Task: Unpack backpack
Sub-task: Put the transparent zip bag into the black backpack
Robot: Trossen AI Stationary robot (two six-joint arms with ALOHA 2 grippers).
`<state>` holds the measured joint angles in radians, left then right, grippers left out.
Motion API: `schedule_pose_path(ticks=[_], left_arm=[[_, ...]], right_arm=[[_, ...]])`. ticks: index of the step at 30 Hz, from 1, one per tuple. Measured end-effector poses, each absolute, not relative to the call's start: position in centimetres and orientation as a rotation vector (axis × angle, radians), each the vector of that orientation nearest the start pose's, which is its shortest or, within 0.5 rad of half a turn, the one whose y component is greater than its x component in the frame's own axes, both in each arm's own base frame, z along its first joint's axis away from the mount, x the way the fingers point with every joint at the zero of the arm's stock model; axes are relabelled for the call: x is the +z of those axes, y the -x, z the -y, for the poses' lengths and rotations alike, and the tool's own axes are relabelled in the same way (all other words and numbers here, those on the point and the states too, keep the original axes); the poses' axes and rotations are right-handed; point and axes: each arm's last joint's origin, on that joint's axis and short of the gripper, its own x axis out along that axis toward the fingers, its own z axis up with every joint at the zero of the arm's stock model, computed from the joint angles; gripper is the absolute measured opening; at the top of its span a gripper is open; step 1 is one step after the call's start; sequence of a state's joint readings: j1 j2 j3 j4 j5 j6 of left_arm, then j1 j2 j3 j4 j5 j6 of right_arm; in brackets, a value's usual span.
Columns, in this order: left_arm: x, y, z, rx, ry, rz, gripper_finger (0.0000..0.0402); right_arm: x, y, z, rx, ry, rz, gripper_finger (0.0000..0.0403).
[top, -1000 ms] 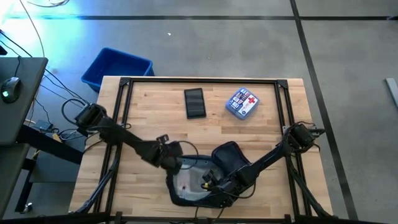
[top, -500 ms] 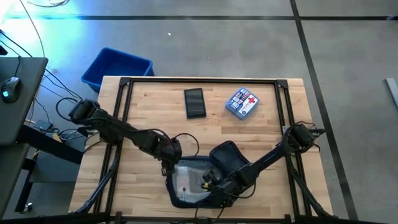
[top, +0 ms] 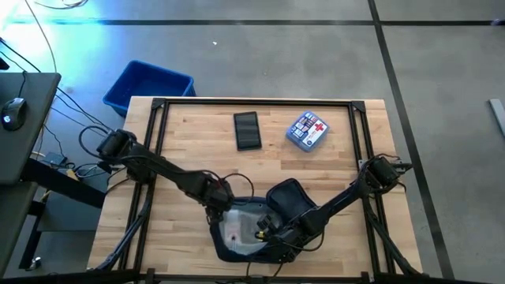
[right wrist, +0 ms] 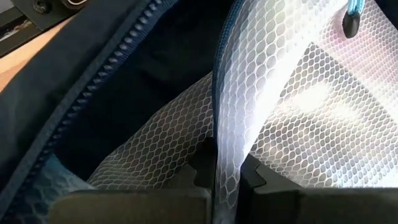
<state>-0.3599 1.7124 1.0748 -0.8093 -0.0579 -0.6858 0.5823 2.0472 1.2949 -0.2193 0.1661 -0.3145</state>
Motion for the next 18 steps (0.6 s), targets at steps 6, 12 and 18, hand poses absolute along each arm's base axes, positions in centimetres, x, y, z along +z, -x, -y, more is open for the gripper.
schedule_pose_path(ticks=[6,12,18], left_arm=[[16.1,-28.7,10.2,0.267,0.169,-1.421,0.0122],[15.5,-28.9,9.6,0.292,0.078,-1.424,0.0012],[16.5,-28.6,9.9,0.441,-0.073,-1.361,0.0002]], right_arm=[[13.5,-34.9,-22.4,0.525,0.647,-0.852,0.0000],[13.5,-35.0,-22.3,0.520,0.654,-0.851,0.0000],[13.5,-34.8,-22.6,0.521,0.729,-0.836,0.0000]])
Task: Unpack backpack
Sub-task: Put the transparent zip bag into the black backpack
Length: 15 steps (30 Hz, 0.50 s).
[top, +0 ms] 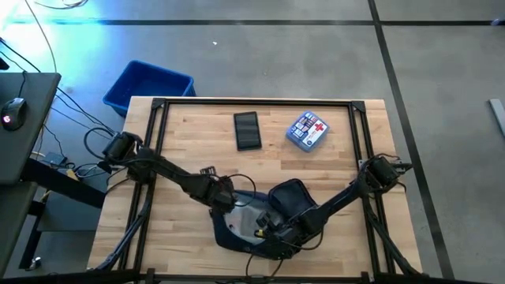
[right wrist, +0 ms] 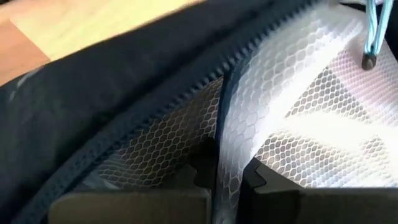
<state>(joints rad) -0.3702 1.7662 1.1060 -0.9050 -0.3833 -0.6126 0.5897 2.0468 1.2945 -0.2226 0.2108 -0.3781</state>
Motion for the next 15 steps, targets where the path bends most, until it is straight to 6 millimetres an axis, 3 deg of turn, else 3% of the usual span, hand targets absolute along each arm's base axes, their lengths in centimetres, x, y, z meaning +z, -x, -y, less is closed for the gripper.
schedule_pose_path(ticks=[15], left_arm=[[21.7,-28.2,13.0,0.625,-0.412,-1.125,0.0000]], right_arm=[[13.4,-34.5,-22.8,0.585,0.717,-0.852,0.0000]])
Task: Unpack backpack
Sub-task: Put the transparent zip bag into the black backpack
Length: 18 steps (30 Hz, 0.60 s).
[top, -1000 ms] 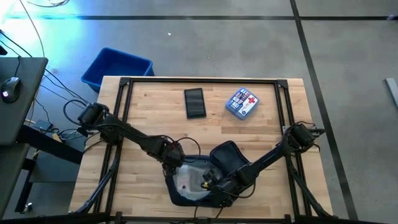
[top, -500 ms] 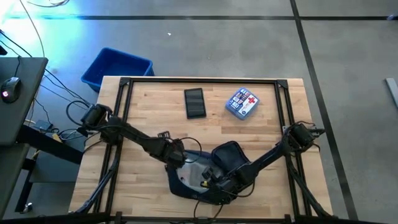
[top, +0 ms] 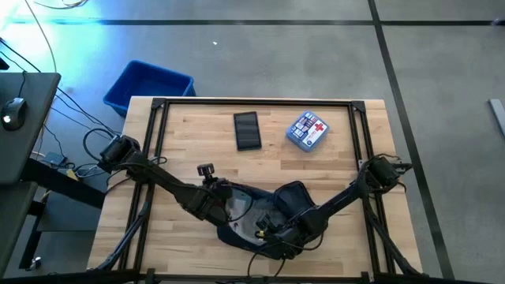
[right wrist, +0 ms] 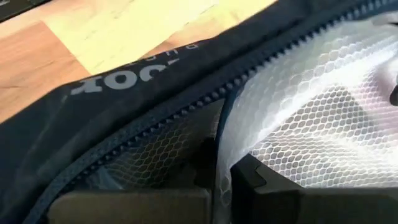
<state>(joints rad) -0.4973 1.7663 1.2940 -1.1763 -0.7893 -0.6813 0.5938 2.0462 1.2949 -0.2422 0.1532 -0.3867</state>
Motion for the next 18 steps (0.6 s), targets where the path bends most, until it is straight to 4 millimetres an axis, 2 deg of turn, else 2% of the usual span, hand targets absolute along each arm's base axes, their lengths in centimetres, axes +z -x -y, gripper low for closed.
schedule_pose_path(ticks=[6,12,15,18], left_arm=[[23.0,-27.8,14.2,0.639,-0.434,-1.068,0.0000],[22.3,-26.2,14.7,0.706,-0.409,-1.062,0.0000],[21.5,-24.9,14.7,0.786,-0.378,-1.057,0.0000],[20.5,-23.7,14.7,0.850,-0.330,-1.025,0.0000]], right_arm=[[13.4,-34.5,-22.3,0.547,0.718,-0.892,0.0000],[13.6,-35.6,-21.5,0.275,0.682,-0.828,0.0004],[14.0,-36.6,-20.4,0.161,0.651,-0.791,0.0027],[14.4,-37.5,-19.3,0.010,0.636,-0.734,0.0070]])
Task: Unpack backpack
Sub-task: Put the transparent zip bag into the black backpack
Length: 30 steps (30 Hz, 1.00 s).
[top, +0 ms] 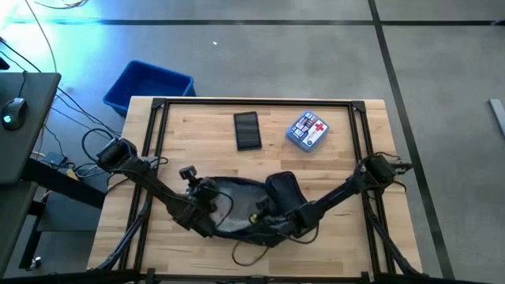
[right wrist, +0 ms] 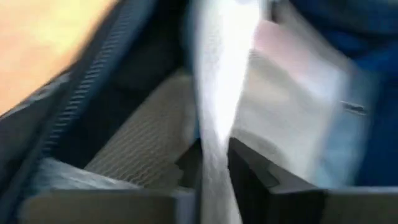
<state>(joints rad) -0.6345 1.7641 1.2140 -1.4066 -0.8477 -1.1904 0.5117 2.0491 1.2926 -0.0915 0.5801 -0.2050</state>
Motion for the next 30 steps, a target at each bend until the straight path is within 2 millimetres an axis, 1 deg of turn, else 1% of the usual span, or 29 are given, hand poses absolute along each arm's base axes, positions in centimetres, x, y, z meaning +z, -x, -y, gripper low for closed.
schedule_pose_path(ticks=[2,4,7,10,12,14,17,20,22,26,28,30], left_arm=[[19.8,-22.9,14.9,0.877,-0.306,-1.007,0.0000],[19.0,-22.1,14.9,0.907,-0.272,-0.995,0.0000],[17.8,-21.0,15.0,0.956,-0.209,-0.951,0.0000],[17.1,-20.0,15.0,0.999,-0.151,-0.895,0.0000],[16.7,-19.6,15.2,1.010,-0.118,-0.866,0.0000],[16.6,-19.4,15.4,1.009,-0.099,-0.850,0.0000],[16.6,-19.2,15.7,0.997,-0.094,-0.844,0.0000],[16.9,-19.4,16.0,0.987,-0.081,-0.833,0.0000],[17.1,-19.5,16.0,0.983,-0.082,-0.816,0.0000],[17.4,-20.0,16.0,0.982,-0.083,-0.780,0.0000],[17.6,-20.2,15.8,0.990,-0.079,-0.780,0.0000],[17.7,-20.4,15.7,0.997,-0.075,-0.779,0.0000]], right_arm=[[15.0,-37.9,-18.9,-0.060,0.664,-0.700,0.0102],[15.9,-37.8,-18.8,-0.069,0.708,-0.677,0.0130],[17.8,-37.0,-19.8,-0.047,0.726,-0.628,0.0163],[19.3,-35.9,-20.9,0.028,0.703,-0.596,0.0184],[19.9,-35.5,-21.5,0.106,0.646,-0.575,0.0189],[20.1,-35.7,-21.6,0.148,0.541,-0.557,0.0190],[20.3,-37.1,-20.3,0.080,0.339,-0.522,0.0182],[19.3,-38.5,-18.1,-0.021,0.180,-0.545,0.0161],[18.1,-39.3,-17.2,0.028,0.122,-0.593,0.0140],[14.9,-39.8,-17.6,0.248,0.080,-0.696,0.0089],[13.6,-39.8,-18.0,0.365,0.097,-0.735,0.0065],[12.6,-39.8,-18.2,0.432,0.098,-0.759,0.0042]])
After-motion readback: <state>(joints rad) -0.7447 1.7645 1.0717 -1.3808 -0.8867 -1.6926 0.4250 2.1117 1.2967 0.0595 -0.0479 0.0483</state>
